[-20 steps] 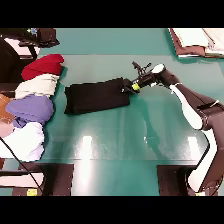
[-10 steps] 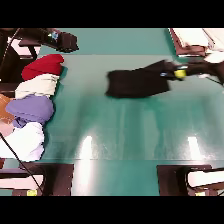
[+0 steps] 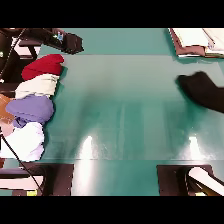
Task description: Fold the shirts.
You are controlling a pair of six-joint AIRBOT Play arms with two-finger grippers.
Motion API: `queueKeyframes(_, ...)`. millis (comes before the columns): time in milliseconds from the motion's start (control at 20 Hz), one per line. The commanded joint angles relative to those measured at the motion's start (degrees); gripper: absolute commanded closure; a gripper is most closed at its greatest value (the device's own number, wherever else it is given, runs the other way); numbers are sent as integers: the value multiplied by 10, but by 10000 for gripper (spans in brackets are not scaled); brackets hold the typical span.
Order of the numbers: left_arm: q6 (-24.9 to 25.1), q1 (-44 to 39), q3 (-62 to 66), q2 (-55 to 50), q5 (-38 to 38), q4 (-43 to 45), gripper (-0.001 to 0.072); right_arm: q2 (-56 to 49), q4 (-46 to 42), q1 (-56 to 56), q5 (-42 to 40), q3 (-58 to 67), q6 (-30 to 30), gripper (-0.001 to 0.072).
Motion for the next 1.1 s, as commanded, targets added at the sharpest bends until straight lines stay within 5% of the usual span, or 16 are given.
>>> queueKeyframes(0, -1, 0, 0, 0, 2, 0, 684, 66, -49, -95, -24, -75, 17, 698)
queueKeyframes(150, -1, 0, 0, 0, 1, 0, 684, 65, -49, -101, -3, -89, 16, 697)
queueKeyframes(200, -1, 0, 0, 0, 0, 0, 684, 58, -50, -101, 14, -84, 16, 610)
queueKeyframes(300, 0, 0, 0, 0, 1, 0, 683, 38, -60, -104, 63, -59, 13, 245)
queueKeyframes(350, 0, 0, 0, 0, 0, 0, 684, 28, -80, -109, 93, -38, 2, 187)
queueKeyframes(500, 0, 0, 0, 0, -6, 0, 683, 7, -144, -129, 176, 35, 1, 188)
queueKeyframes(650, -1, 0, 0, 0, -5, -2, 683, 27, -95, -110, 178, 63, 0, 189)
queueKeyframes(1050, -1, 0, 0, 0, -9, -2, 683, 91, 2, 226, 137, 44, 1, 192)
